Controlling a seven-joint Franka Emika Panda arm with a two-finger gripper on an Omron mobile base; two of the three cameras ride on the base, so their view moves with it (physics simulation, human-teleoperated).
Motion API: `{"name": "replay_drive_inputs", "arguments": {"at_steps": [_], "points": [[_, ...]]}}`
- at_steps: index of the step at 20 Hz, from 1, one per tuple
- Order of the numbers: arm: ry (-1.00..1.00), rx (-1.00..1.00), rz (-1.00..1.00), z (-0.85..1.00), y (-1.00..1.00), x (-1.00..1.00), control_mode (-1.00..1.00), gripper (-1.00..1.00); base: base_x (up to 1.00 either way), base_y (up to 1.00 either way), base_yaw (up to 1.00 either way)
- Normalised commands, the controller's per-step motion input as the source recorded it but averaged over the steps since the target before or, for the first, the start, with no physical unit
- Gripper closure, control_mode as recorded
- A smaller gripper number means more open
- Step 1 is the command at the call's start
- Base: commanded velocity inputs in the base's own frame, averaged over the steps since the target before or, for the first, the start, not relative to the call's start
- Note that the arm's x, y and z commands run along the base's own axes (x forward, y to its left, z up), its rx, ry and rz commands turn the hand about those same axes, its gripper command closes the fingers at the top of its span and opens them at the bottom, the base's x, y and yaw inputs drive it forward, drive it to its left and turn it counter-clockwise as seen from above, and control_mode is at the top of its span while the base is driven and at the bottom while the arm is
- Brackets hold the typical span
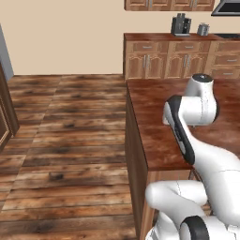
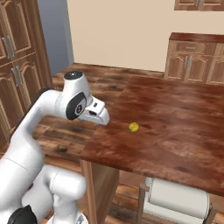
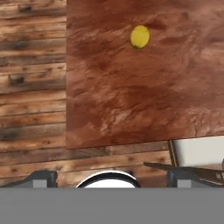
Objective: Open the fridge, remove the orange, lemon, and steak, and place them on any counter.
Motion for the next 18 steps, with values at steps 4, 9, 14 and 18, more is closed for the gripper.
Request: {"name": "replay_drive_inputs", "arguments": {"at_steps": [4, 9, 14, 18], "points": [[-0.01, -0.01, 0.00, 0.00, 0.10, -0.22, 1.00, -1.00, -0.75, 0.30, 0.20], [0.00, 0.00, 0.00, 0.00, 0.00, 0.00, 1.00, -1.00, -0.51, 0.16, 0.72], [0.00, 0.00, 0.00, 0.00, 0.00, 0.00, 1.00, -1.00, -0.22, 0.51, 0.83], [0.00, 0.00, 0.00, 0.00, 0.00, 0.00, 1.00, -1.00, -0.08, 0.79, 0.83]]}}
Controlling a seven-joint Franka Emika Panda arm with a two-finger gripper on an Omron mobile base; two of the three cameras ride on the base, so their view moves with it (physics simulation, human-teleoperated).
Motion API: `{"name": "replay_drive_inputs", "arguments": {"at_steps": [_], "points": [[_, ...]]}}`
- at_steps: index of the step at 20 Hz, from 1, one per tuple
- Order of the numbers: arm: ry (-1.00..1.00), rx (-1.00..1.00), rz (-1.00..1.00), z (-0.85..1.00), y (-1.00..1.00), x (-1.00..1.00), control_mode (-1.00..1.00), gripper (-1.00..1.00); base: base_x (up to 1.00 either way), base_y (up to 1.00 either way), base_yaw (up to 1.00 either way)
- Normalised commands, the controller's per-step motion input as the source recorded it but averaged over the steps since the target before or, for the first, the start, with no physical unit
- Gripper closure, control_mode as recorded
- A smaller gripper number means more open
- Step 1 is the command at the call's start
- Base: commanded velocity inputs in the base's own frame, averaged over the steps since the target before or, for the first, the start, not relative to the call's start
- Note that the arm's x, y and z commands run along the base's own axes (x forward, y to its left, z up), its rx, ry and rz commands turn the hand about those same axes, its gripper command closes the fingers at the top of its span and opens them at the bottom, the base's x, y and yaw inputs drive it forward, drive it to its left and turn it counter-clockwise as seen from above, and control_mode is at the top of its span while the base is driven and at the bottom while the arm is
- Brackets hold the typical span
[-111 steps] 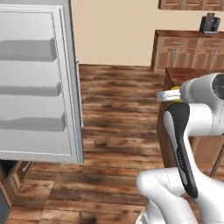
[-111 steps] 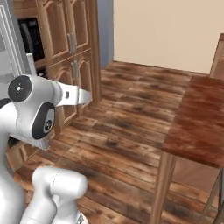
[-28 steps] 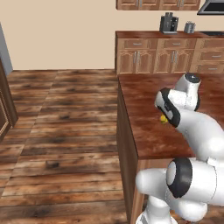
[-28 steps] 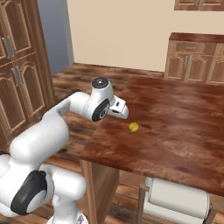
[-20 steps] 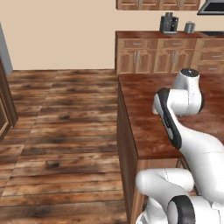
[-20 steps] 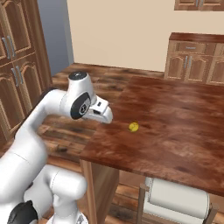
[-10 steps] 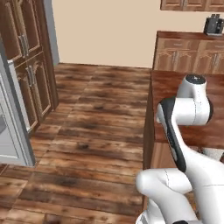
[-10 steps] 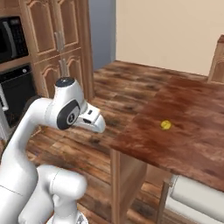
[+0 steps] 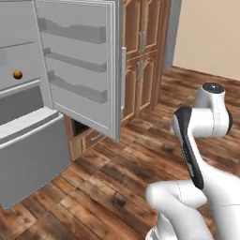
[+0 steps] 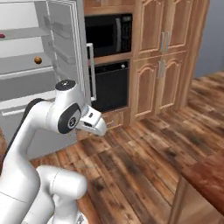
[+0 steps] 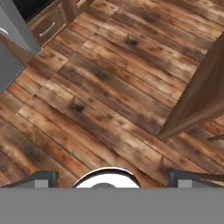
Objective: Open the fridge, remove the orange, lemon, and steak, and place them on any counter.
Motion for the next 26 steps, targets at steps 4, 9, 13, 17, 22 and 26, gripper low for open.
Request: {"name": "replay_drive_inputs", "arguments": {"at_steps": [4, 9, 13, 17, 22, 26], "points": [[0.00, 0.00, 0.00, 0.00, 0.00, 0.00, 1.00, -1.00, -0.10, 0.90, 0.81], [0.00, 0.00, 0.00, 0.00, 0.00, 0.00, 1.00, -1.00, 0.01, 0.90, 0.72], [0.00, 0.00, 0.00, 0.00, 0.00, 0.00, 1.00, -1.00, 0.69, 0.46, 0.52], [0.00, 0.00, 0.00, 0.00, 0.00, 0.00, 1.00, -1.00, 1.00, 0.00, 0.26], [0.00, 0.00, 0.00, 0.00, 0.00, 0.00, 1.00, -1.00, 1.00, -0.16, 0.17], [0.00, 0.00, 0.00, 0.00, 0.00, 0.00, 1.00, -1.00, 1.00, -0.54, 0.10]]}}
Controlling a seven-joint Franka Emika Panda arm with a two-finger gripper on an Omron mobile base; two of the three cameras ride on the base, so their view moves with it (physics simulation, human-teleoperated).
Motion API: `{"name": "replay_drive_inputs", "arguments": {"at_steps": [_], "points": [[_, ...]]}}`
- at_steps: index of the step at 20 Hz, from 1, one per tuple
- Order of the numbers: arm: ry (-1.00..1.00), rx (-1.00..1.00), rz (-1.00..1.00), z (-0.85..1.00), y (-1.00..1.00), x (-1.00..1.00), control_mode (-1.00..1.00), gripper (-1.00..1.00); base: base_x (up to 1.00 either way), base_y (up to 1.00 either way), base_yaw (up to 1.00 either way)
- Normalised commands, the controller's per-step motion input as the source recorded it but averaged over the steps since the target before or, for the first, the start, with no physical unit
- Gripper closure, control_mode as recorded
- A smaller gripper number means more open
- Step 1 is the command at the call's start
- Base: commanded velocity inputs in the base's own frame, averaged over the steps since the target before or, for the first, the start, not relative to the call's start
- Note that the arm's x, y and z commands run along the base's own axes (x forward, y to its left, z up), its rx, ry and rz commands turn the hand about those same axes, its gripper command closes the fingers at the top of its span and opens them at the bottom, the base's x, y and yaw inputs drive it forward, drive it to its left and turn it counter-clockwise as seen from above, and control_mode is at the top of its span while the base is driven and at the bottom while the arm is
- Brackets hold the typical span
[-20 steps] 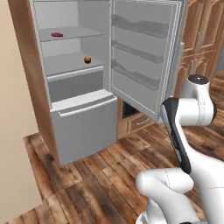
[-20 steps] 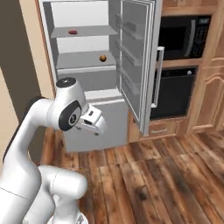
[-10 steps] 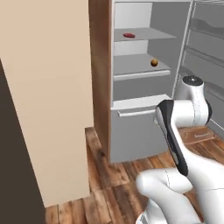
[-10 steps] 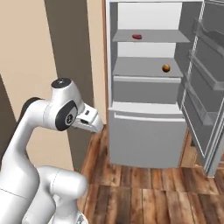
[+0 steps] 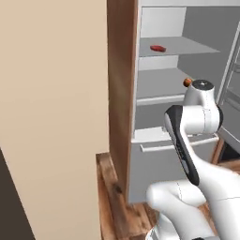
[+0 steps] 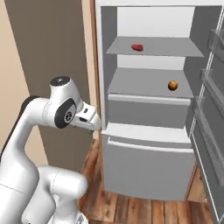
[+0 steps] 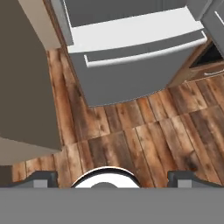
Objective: Open the fridge, remove the orange, lemon, and steak, and place them on any counter.
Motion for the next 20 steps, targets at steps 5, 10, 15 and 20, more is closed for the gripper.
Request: {"name": "replay_drive_inputs", "arguments": {"at_steps": [5, 10, 15, 20], "points": [[0.00, 0.00, 0.00, 0.00, 0.00, 0.00, 1.00, -1.00, 1.00, -0.74, 0.15], [0.00, 0.00, 0.00, 0.00, 0.00, 0.00, 1.00, -1.00, 1.00, -0.54, 0.24], [0.00, 0.00, 0.00, 0.00, 0.00, 0.00, 1.00, -1.00, 0.88, -0.27, 0.31], [-0.23, 0.00, 0.27, 0.15, 0.00, -0.21, -1.00, -1.00, 0.07, -0.02, 0.07]]}}
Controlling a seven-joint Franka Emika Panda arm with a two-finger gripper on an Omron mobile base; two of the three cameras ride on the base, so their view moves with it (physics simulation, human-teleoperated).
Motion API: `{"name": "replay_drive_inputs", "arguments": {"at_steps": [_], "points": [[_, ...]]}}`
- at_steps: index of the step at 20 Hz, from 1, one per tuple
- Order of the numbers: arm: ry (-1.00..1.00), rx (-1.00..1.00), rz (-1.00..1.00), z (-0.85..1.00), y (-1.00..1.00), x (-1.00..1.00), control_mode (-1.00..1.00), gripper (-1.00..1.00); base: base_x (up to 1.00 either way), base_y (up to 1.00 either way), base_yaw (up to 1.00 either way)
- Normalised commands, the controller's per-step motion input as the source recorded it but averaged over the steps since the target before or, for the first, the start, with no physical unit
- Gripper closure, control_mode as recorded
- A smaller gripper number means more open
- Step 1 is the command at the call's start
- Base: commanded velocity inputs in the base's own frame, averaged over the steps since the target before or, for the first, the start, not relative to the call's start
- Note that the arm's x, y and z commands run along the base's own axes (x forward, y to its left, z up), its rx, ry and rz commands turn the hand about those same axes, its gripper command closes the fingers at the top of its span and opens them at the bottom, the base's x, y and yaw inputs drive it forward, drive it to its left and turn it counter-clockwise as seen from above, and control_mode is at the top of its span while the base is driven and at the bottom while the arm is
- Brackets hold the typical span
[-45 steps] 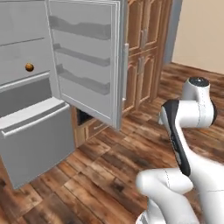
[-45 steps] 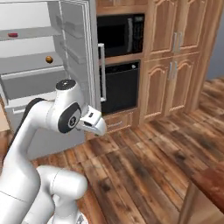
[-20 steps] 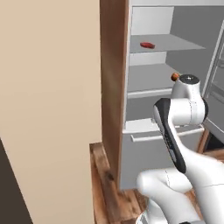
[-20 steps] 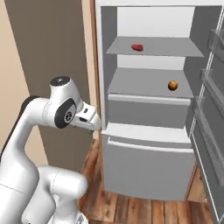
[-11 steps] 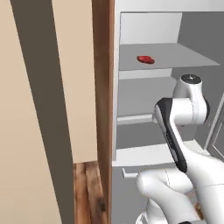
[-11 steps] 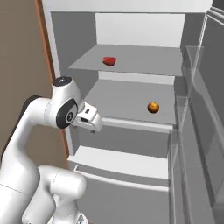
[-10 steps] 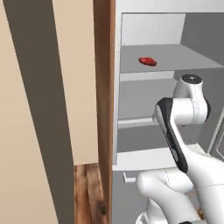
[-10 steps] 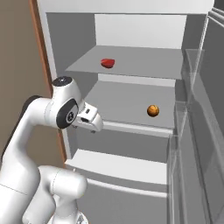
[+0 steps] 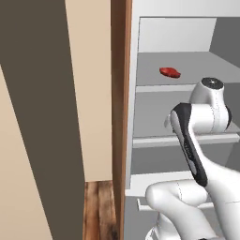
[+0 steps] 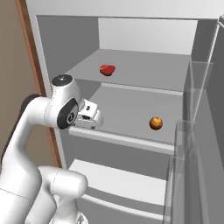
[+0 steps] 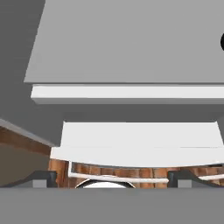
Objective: Open the fridge, remove the orange, lemon, and steak, and place them on any counter.
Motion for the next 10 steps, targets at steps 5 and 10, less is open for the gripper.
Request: {"name": "replay_drive_inputs", "arguments": {"at_steps": [5, 10], "points": [[-0.64, -0.03, 0.22, 0.82, 0.00, -0.77, -1.00, -1.00, 0.00, 0.00, 0.00], [-0.68, -0.06, 0.11, 1.00, 0.00, -0.44, -1.00, -1.00, 0.00, 0.00, 0.00]]}}
